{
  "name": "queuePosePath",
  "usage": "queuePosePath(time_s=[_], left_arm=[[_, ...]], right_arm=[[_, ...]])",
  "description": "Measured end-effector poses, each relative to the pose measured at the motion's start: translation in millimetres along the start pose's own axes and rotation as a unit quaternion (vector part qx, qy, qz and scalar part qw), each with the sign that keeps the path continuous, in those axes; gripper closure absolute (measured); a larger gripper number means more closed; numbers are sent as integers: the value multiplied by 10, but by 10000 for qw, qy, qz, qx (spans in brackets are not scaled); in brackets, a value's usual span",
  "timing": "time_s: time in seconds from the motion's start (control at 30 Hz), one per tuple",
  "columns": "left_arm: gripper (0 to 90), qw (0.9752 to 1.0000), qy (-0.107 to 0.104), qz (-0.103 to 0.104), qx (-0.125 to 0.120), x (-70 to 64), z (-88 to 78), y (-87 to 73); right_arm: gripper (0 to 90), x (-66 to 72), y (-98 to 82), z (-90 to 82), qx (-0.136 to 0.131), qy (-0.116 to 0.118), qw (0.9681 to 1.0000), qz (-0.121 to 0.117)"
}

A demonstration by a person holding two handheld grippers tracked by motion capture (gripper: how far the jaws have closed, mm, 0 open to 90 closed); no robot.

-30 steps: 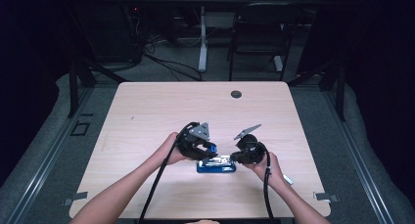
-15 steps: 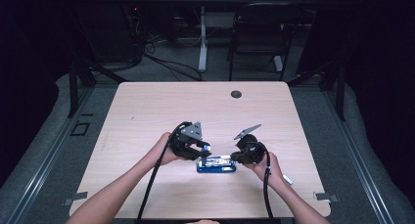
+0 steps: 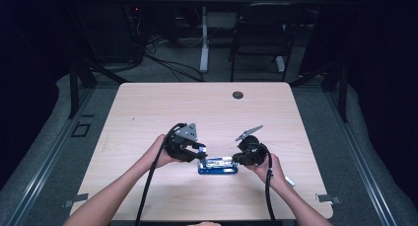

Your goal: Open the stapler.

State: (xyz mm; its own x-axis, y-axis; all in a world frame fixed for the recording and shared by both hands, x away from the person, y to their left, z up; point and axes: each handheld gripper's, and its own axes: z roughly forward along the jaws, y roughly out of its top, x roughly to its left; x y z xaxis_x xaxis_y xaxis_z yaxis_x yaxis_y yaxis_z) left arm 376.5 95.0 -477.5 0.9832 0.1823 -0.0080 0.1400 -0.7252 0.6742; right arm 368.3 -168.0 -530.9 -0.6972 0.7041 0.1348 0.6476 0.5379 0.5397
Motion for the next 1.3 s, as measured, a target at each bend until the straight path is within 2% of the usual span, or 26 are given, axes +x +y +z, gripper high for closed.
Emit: queuePosePath(time_s=[0.4,0.67,0.9,1.3], left_arm=[[654,9999,15,-99,58,11,-64,-105],[650,9994,-18,-335,64,39,-100,-237],[650,9994,-40,-317,143,47,-110,-248],[646,9987,-71,-483,148,61,-124,-362]], right_arm=[[838,0,-2,1,-2,-3,10000,-9],[838,-3,-2,1,-1,-3,10000,-11],[838,4,-1,0,-3,-19,10000,1],[837,-2,-3,-2,9,-5,10000,-13]])
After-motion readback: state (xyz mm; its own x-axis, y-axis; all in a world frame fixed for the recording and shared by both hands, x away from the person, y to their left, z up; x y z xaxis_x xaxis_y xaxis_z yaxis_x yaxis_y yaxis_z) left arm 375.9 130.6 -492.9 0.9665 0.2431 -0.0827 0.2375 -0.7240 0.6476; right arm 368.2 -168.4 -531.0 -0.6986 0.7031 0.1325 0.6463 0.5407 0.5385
